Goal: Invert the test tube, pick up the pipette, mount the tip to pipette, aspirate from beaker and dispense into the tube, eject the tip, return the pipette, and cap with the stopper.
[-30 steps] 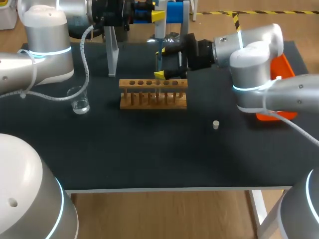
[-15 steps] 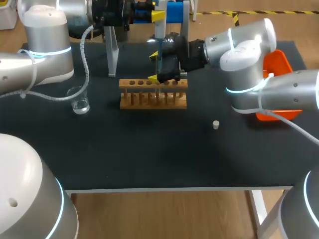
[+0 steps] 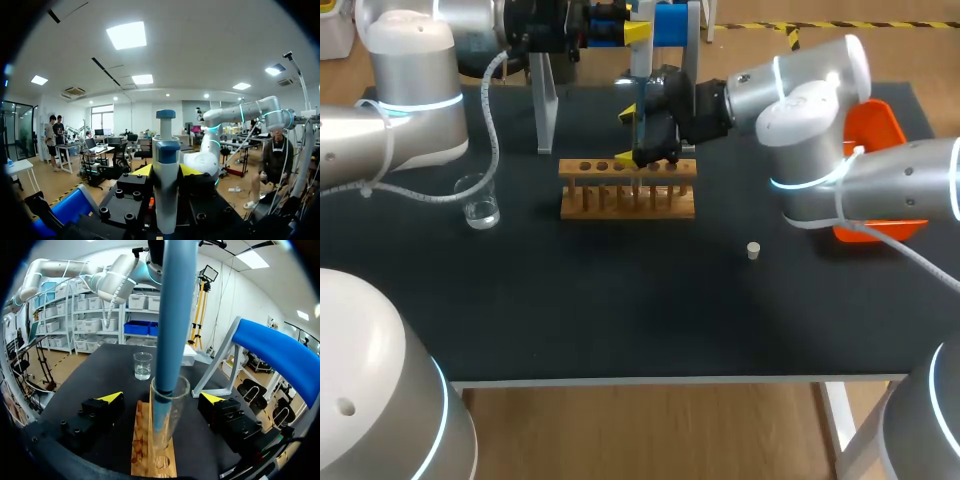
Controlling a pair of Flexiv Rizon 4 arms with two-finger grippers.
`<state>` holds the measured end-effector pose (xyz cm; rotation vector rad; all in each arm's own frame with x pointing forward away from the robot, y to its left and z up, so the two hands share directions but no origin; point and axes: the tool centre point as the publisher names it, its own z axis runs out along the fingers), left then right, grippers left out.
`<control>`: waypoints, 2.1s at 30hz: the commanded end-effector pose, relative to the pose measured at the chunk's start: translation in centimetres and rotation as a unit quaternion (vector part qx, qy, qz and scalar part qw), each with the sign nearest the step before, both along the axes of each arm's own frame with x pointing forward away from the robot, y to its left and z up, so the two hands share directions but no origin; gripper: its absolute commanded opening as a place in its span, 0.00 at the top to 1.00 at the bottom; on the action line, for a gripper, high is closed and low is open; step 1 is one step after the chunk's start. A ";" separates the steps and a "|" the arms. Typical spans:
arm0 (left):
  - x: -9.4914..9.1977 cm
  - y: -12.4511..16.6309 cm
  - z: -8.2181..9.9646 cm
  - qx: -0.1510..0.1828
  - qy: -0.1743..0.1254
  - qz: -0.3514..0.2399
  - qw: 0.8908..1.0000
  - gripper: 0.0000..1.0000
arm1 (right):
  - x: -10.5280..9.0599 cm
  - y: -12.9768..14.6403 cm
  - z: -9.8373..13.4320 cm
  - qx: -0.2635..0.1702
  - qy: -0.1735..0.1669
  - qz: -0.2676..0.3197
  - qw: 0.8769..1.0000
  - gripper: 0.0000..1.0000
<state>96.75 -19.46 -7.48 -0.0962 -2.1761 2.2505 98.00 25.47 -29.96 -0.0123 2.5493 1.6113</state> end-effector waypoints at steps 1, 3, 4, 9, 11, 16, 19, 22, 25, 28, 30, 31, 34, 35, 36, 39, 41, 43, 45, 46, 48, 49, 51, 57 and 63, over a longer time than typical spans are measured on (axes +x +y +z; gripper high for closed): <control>0.1 0.0 0.0 0.000 0.000 -0.002 1.000 1.00 | 0.0 0.2 -0.1 -0.003 0.001 -0.002 1.000 0.00; 0.1 0.0 0.0 0.000 0.000 -0.002 1.000 1.00 | 0.0 0.2 -0.2 -0.003 0.001 -0.004 1.000 0.00; 0.1 0.0 0.0 0.000 0.000 -0.002 1.000 1.00 | -0.1 0.2 -0.2 -0.003 0.001 -0.004 1.000 0.00; 0.1 0.0 0.0 0.000 0.000 -0.002 1.000 1.00 | -0.1 0.3 -0.3 -0.004 0.003 -0.004 1.000 0.00; 0.1 0.0 0.0 0.000 0.000 -0.002 1.000 1.00 | -0.1 0.3 -0.3 -0.004 0.003 -0.004 1.000 0.00; 0.1 0.0 0.0 0.000 0.000 -0.002 1.000 1.00 | -0.1 0.3 -0.3 -0.005 0.000 -0.005 1.000 0.00; 0.1 0.0 0.0 0.000 0.000 -0.002 1.000 1.00 | -0.1 0.3 -0.3 -0.005 0.000 -0.005 1.000 0.00; 0.1 0.0 0.0 0.000 0.000 -0.002 1.000 1.00 | -0.1 0.3 -0.3 -0.005 0.000 -0.005 1.000 0.00; 0.1 0.0 0.0 0.000 0.000 -0.002 1.000 1.00 | -0.1 0.3 -0.3 -0.005 0.000 -0.005 1.000 0.00; 0.1 0.0 0.0 0.000 0.000 -0.002 1.000 1.00 | -0.1 0.3 -0.3 -0.005 0.000 -0.005 1.000 0.00; 0.1 0.0 0.1 0.001 0.000 -0.002 1.000 1.00 | -0.1 0.3 -0.3 -0.005 0.000 -0.005 1.000 0.00; 0.1 0.0 0.2 0.002 0.000 -0.002 1.000 1.00 | -0.1 0.3 -0.3 -0.005 0.000 -0.005 1.000 0.00; 0.0 0.0 0.4 0.003 -0.001 -0.001 1.000 1.00 | -0.1 0.3 -0.3 -0.005 0.000 -0.005 1.000 0.00; -0.1 0.0 0.4 0.004 -0.001 -0.001 1.000 1.00 | -0.1 0.3 -0.3 -0.005 0.000 -0.005 1.000 0.00; -0.1 -0.1 0.5 0.004 -0.001 -0.001 1.000 1.00 | -0.1 0.3 -0.3 -0.005 0.000 -0.005 1.000 0.00; -0.1 -0.1 0.7 0.006 -0.002 -0.001 1.000 1.00 | -0.1 0.3 -0.3 -0.005 0.000 -0.005 1.000 0.00; -0.2 -0.1 0.8 0.007 -0.003 -0.001 1.000 1.00 | -0.1 0.3 -0.3 -0.005 0.000 -0.005 1.000 0.00; -0.2 -0.1 0.9 0.008 -0.004 0.000 1.000 1.00 | -0.1 0.3 -0.3 -0.005 0.000 -0.005 1.000 0.00; -0.3 -0.1 1.1 0.009 -0.005 0.000 1.000 1.00 | -0.1 0.3 -0.3 -0.005 0.000 -0.005 1.000 0.00; -0.4 -0.1 1.2 0.010 -0.005 0.000 1.000 1.00 | -0.1 0.3 -0.3 -0.005 0.000 -0.005 1.000 0.00; -0.4 -0.2 1.4 0.011 -0.006 0.001 1.000 1.00 | -0.1 0.3 -0.3 -0.005 0.000 -0.005 1.000 0.00; -0.5 -0.2 1.4 0.011 -0.007 0.001 1.000 1.00 | -0.1 0.3 -0.3 -0.005 0.000 -0.005 1.000 0.00; -0.6 -0.2 1.6 0.012 -0.008 0.002 1.000 1.00 | -0.1 0.3 -0.3 -0.005 0.000 -0.005 1.000 0.00; -0.8 -0.2 2.2 0.015 -0.012 0.004 1.000 1.00 | -0.1 0.3 -0.3 -0.005 0.000 -0.005 1.000 0.00; -1.0 -0.3 2.7 0.017 -0.017 0.006 1.000 1.00 | -0.1 0.3 -0.3 -0.005 0.000 -0.005 1.000 0.00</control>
